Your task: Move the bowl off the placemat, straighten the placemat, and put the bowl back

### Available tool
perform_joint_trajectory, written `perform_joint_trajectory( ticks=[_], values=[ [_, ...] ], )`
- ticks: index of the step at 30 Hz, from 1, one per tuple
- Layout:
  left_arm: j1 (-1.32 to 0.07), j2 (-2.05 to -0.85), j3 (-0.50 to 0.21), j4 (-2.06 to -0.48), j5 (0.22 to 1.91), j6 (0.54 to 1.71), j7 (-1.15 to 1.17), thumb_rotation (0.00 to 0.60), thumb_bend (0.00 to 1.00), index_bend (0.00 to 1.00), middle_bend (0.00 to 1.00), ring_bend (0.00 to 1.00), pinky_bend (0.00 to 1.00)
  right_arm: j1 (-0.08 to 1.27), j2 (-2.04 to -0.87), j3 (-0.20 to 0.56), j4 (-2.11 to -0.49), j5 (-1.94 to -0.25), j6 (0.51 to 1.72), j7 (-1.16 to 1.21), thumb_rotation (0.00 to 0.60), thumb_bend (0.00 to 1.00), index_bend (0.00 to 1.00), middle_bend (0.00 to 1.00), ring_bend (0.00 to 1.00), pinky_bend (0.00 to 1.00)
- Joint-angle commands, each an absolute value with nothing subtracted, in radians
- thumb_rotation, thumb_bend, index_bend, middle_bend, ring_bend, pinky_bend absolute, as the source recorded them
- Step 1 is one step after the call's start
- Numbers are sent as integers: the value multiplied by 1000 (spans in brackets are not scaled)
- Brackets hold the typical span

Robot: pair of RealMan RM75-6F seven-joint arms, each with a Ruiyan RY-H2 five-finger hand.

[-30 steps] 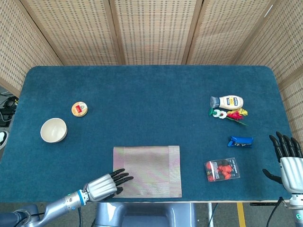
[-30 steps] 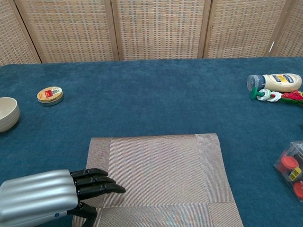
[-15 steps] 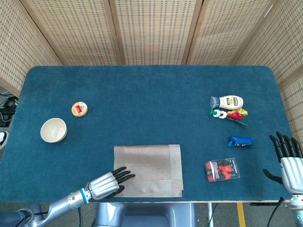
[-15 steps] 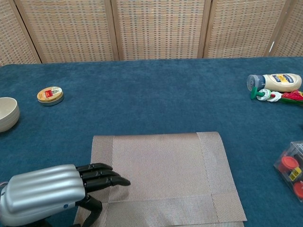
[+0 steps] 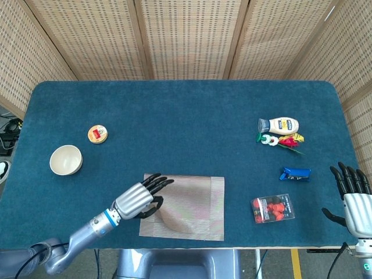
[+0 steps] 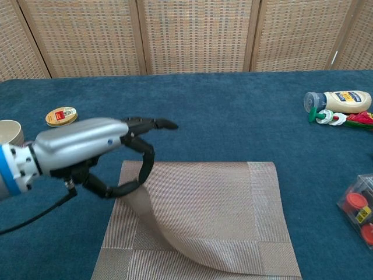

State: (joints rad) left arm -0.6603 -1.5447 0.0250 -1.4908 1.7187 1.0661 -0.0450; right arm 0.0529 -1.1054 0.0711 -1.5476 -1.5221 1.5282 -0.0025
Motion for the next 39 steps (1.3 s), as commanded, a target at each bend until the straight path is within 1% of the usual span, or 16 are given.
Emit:
perform_joint_trajectory(
  ticks=[1, 6, 7, 9, 11, 16, 20, 26, 29, 30, 31, 32, 33, 34, 35, 39],
  values=[
    [-733, -1478, -116, -1592, 1558, 962, -9, 600, 616, 807, 0, 0, 0, 53, -1106, 72, -1547, -1519, 1526, -4, 600, 0, 61, 0, 0, 0],
    [-801, -1452, -242, -1595, 1358, 858, 39, 600, 655, 808, 0, 0, 0, 55, -1108, 74, -1546, -1513, 1522, -6, 600, 0, 69, 0, 0, 0],
    [-806, -1451, -252, -1590, 1339, 850, 41, 600, 655, 808, 0, 0, 0, 55, -1108, 74, -1546, -1512, 1522, -7, 600, 0, 69, 0, 0, 0],
    [-831, -1451, -291, -1552, 1245, 817, 62, 600, 655, 808, 0, 0, 0, 54, -1108, 75, -1546, -1510, 1523, -7, 600, 0, 69, 0, 0, 0],
    [-842, -1453, -306, -1512, 1191, 808, 81, 600, 655, 809, 0, 0, 0, 54, -1110, 75, -1547, -1510, 1522, -6, 600, 0, 69, 0, 0, 0],
    [-862, -1473, -325, -1371, 1055, 785, 118, 600, 655, 808, 0, 0, 0, 55, -1112, 73, -1548, -1511, 1520, -17, 600, 0, 69, 0, 0, 0],
    [-869, -1478, -327, -1288, 983, 750, 116, 600, 655, 808, 0, 0, 0, 58, -1115, 73, -1547, -1507, 1513, -26, 600, 0, 69, 0, 0, 0],
    [-871, -1495, -313, -1173, 928, 722, 119, 600, 656, 805, 0, 0, 0, 60, -1120, 75, -1546, -1503, 1508, -35, 600, 0, 69, 0, 0, 0],
    [-868, -1502, -306, -1136, 918, 714, 112, 600, 686, 801, 0, 0, 0, 61, -1122, 75, -1546, -1500, 1506, -39, 600, 0, 69, 0, 0, 0],
    [-866, -1502, -302, -1128, 919, 712, 108, 600, 670, 749, 0, 0, 0, 61, -1122, 75, -1546, -1500, 1506, -39, 600, 0, 69, 0, 0, 0],
    [-864, -1501, -299, -1120, 919, 709, 107, 600, 608, 658, 0, 0, 0, 61, -1122, 74, -1545, -1500, 1505, -40, 600, 0, 69, 0, 0, 0],
    [-861, -1499, -293, -1112, 918, 705, 107, 600, 431, 436, 0, 0, 0, 61, -1123, 74, -1545, -1500, 1504, -40, 600, 0, 69, 0, 0, 0],
    [-859, -1495, -287, -1106, 919, 701, 110, 600, 227, 207, 0, 0, 0, 61, -1123, 74, -1545, -1500, 1504, -41, 600, 0, 69, 0, 0, 0],
    [-854, -1487, -282, -1105, 917, 694, 108, 600, 108, 90, 0, 0, 0, 62, -1123, 73, -1544, -1501, 1503, -41, 600, 0, 69, 0, 0, 0],
    [-847, -1475, -281, -1114, 914, 690, 99, 600, 11, 3, 0, 0, 0, 62, -1124, 73, -1544, -1502, 1503, -42, 600, 0, 69, 0, 0, 0],
    [-804, -1428, -286, -1172, 949, 737, 43, 600, 0, 0, 0, 0, 0, 63, -1126, 70, -1541, -1506, 1503, -42, 600, 0, 69, 0, 0, 0]
  ],
)
